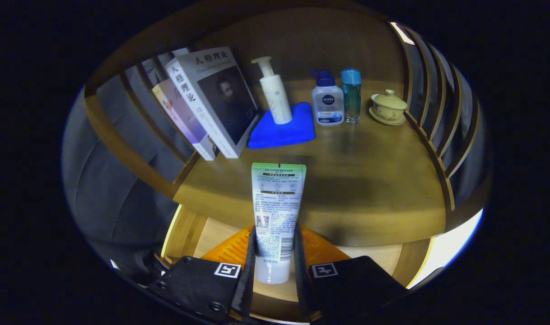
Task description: Pull open the drawer, take out the items inside it, and place them on the countertop above the cabinet.
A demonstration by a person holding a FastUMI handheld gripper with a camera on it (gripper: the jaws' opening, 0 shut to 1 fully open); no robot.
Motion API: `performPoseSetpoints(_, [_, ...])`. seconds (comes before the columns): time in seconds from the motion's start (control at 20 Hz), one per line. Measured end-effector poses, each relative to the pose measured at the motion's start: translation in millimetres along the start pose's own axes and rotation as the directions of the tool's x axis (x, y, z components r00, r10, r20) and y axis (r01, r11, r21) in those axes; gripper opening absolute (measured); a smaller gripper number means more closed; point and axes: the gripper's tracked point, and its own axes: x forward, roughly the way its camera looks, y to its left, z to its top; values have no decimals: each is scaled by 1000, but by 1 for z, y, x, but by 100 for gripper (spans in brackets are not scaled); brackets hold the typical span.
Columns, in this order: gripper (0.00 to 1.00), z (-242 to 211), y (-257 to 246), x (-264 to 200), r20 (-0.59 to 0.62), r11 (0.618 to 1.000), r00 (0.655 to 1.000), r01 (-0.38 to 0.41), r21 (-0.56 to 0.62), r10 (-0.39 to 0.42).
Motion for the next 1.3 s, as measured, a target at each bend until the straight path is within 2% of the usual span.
performPoseSetpoints(0.3, [42, 33, -25, 32, -28, 994, 996, 91, 56, -90])
performPoseSetpoints(0.65, [42, 49, -35, 53, -31, 981, 997, 81, 178, -76])
performPoseSetpoints(0.8, [46, 42, -35, 59, -60, 980, 996, 80, 182, -70])
performPoseSetpoints(1.0, [50, 46, -34, 59, -37, 982, 996, 84, 170, -79])
performPoseSetpoints(1.15, [79, 46, -27, 49, -17, 988, 998, 64, 137, -63])
performPoseSetpoints(1.25, [98, 49, -31, 34, 35, 990, 993, 107, 91, -111])
performPoseSetpoints(1.3, [98, 49, -31, 26, 72, 990, 989, 125, 64, -130])
